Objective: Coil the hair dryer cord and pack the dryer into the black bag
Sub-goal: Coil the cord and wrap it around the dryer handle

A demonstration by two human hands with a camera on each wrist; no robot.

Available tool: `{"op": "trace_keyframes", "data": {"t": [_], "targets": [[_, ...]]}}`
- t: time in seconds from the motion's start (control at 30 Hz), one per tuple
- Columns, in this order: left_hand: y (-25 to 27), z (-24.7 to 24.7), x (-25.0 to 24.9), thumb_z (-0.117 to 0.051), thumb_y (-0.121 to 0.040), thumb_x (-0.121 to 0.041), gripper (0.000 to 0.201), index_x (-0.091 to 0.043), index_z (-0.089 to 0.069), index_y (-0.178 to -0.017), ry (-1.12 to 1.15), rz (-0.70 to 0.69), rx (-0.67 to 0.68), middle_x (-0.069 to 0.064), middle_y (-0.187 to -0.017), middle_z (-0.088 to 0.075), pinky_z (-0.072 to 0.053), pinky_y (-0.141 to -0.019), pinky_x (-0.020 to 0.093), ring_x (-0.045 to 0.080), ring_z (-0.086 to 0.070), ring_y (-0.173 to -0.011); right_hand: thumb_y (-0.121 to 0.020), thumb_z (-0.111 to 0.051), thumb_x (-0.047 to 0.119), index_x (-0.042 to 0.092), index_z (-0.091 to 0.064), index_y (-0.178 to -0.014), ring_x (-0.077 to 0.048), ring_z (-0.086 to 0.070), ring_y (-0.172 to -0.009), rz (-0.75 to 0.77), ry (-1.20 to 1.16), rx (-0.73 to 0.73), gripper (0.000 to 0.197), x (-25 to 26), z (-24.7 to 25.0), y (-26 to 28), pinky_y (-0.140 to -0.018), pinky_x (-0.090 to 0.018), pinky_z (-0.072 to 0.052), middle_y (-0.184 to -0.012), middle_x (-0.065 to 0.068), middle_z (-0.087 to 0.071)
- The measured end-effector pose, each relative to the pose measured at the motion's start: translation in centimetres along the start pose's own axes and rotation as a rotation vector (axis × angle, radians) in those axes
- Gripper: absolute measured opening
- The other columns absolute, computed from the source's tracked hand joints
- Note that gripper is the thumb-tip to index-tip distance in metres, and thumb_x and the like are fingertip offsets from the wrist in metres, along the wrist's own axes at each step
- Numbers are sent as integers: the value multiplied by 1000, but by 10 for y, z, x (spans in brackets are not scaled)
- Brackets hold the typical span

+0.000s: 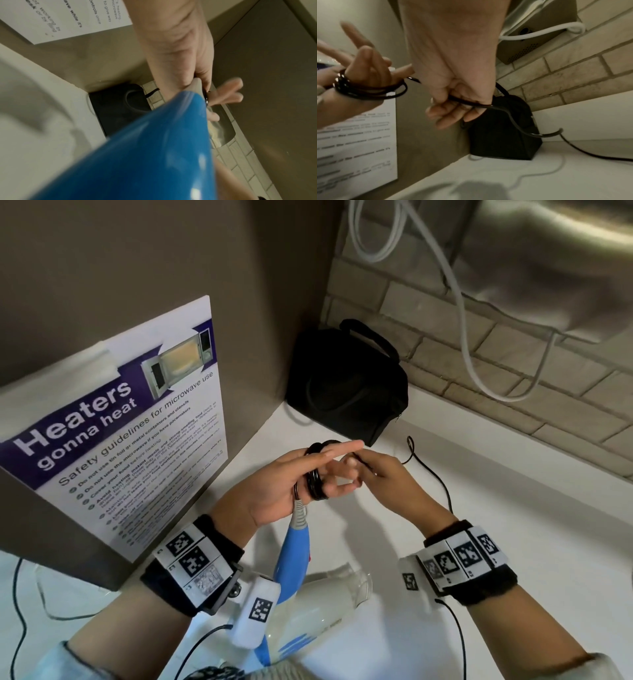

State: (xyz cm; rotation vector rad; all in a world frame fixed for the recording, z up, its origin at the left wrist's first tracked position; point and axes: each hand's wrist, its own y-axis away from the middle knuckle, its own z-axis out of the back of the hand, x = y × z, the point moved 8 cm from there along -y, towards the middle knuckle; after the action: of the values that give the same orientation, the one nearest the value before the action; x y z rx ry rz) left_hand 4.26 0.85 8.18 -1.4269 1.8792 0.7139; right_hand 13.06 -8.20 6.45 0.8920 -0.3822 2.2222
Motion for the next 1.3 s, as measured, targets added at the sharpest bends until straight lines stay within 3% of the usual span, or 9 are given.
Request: {"op": "trace_keyframes", "data": {"t": [0.07, 0.17, 0.3, 0.43, 0.63, 0.83, 1.0, 1.2, 1.3], "targets": [[0, -4, 2, -33, -98, -17, 39, -12, -52, -132, 32, 13, 36, 4, -100, -73, -52, -88, 28, 12, -68, -76, -98, -43, 20, 16, -61, -99, -20, -63, -84, 1, -42, 23, 19, 6, -8, -3, -80, -41, -53, -90, -10, -67], [-2, -6, 6, -25, -102, -18, 40, -16, -46, -135, 97, -9, 38, 5, -122, -67, -52, -92, 29, 16, -69, -94, -95, -41, 3, 6, -58, -116, -30, -61, -98, -34, 25, 135, 27, 7, -39, 2, -89, -42, -51, -110, -18, -64], [-6, 10, 3, -26, -102, -21, 42, -18, -36, -143, 173, -105, -44, 6, -137, -56, -48, -100, 30, 22, -62, -115, -99, -38, 15, 7, -52, -109, -23, -55, -68, 19, 150, 201, 19, 8, -71, 16, -67, -37, -47, -87, -15, -65], [-7, 34, 1, -29, -100, -26, 48, -15, -29, -147, 231, -191, -139, 6, -143, -50, -43, -106, 33, 26, -53, -127, -100, -37, 17, 14, -52, -105, -22, -62, -79, 13, 210, 180, 17, 1, -70, 37, -73, -34, -49, -96, -3, -68], [-9, 57, 4, -26, -103, -21, 37, -16, -37, -138, 239, -238, -304, 10, -146, -45, -45, -103, 35, 29, -52, -127, -95, -41, 7, 15, -53, -99, 3, -46, -56, 79, 255, 143, 15, 18, -50, 65, -53, -12, -32, -72, 14, -47], [-8, 69, 1, -29, -103, -19, 40, -10, -32, -142, 215, -249, -406, 11, -143, -48, -41, -104, 39, 29, -55, -123, -94, -41, 10, 27, -44, -91, 9, -48, -66, 97, 264, 206, 17, 25, -40, 87, -63, -10, -36, -72, 30, -48], [-2, 78, -1, -34, -102, -20, 41, -9, -31, -142, 156, -266, -515, 11, -140, -52, -42, -103, 38, 29, -57, -120, -95, -39, 15, 34, -41, -97, -11, -62, -93, 100, 339, 263, 19, 26, -41, 102, -77, -33, -52, -105, 13, -64], [-8, 58, 3, -32, -103, -27, 39, 0, -59, -104, -90, -137, -449, 17, -128, -61, -43, -104, 38, 30, -60, -118, -92, -34, 32, 34, -48, -97, -16, -62, -76, 326, 377, 61, 14, 86, -7, 78, -62, -31, -51, -88, 8, -64], [-4, 38, -3, -29, -103, -32, 49, -8, -68, -85, -137, -85, -387, 14, -101, -73, -54, -84, 23, 18, -72, -94, -95, -37, 30, 32, -50, -104, -19, -63, -79, 413, 362, -47, 16, 109, 16, 60, -63, -38, -52, -90, 4, -66]]}}
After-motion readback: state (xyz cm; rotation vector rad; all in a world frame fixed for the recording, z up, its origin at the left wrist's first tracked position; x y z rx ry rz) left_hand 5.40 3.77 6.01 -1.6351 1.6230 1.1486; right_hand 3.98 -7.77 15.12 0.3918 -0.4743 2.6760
